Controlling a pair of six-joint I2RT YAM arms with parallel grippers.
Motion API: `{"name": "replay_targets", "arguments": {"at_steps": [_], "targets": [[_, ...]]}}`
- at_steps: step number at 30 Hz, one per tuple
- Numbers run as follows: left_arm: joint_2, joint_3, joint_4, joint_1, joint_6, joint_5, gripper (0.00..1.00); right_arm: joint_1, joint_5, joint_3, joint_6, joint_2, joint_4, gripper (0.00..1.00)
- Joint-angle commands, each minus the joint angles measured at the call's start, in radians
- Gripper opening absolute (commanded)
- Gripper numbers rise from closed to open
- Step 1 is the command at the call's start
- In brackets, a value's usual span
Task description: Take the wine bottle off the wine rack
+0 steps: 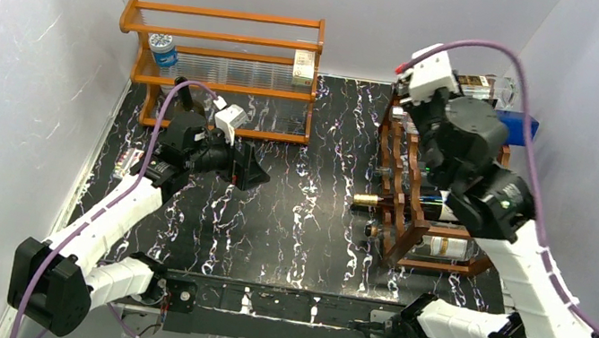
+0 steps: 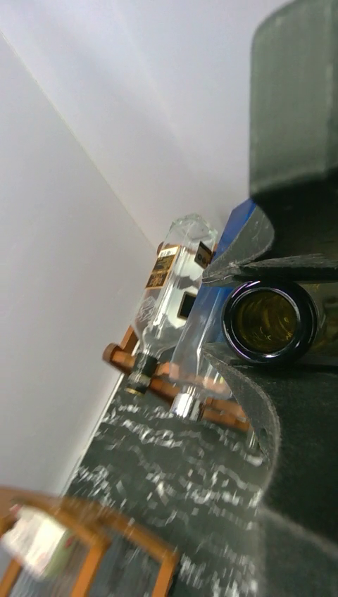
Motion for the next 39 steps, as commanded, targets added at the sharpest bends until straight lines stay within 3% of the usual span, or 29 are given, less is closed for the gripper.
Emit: {"name": "replay_targets", "arguments": {"at_steps": [1,6,10,19,23,28,31,36,39], "targets": [[-0.018,0.026,0.023,-0.005,0.001,0.043,0.96,-0.005,-0.091,0.205,0.178,-0.017,-0.120,0.00],[-0.038,0.018,0.043,-0.005,0.003,0.056,0.96,-0.005,-0.241,0.386,0.233,0.058,-0.170,0.00],[-0.063,0.029,0.014,-0.004,0.038,0.015,0.96,-0.006,-0.416,0.395,0.245,0.095,-0.110,0.00],[-0.278,0.003,0.015,-0.004,0.101,-0.308,0.98,-0.004,-0.824,0.267,0.386,0.207,0.170,0.00],[-0.336,0.050,-0.008,-0.003,0.090,-0.490,0.98,-0.002,-0.936,0.173,0.474,0.255,0.342,0.00],[-0.426,0.093,0.021,-0.004,0.128,-0.708,0.98,0.010,-0.984,0.042,0.561,0.325,0.575,0.00],[-0.495,0.053,0.091,-0.003,0.162,-0.861,0.98,0.052,-0.933,-0.010,0.563,0.380,0.696,0.00],[-0.603,-0.036,0.159,-0.002,0.173,-1.173,0.98,0.093,-0.832,0.016,0.581,0.515,0.804,0.00],[-0.680,-0.096,0.178,-0.002,0.197,-1.228,0.98,0.103,-0.797,0.068,0.602,0.600,0.824,0.00]]}}
